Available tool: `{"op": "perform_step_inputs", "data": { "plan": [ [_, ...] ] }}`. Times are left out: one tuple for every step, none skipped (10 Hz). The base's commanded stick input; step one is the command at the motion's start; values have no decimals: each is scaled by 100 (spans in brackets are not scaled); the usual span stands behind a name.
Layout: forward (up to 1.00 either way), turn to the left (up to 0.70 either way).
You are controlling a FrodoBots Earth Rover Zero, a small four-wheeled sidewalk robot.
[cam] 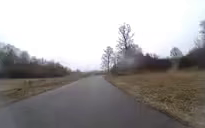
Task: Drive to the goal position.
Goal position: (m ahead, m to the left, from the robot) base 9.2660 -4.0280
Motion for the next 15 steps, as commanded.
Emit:
{"op": "perform_step_inputs", "data": {
  "plan": [
    [70, 0],
    [70, 0],
    [70, 0],
    [70, 0],
    [70, 0],
    [70, 0],
    [70, 0],
    [70, 0],
    [70, 0],
    [70, 0],
    [70, 1],
    [70, 34],
    [70, 3],
    [70, 0],
    [70, 0]
  ]
}}
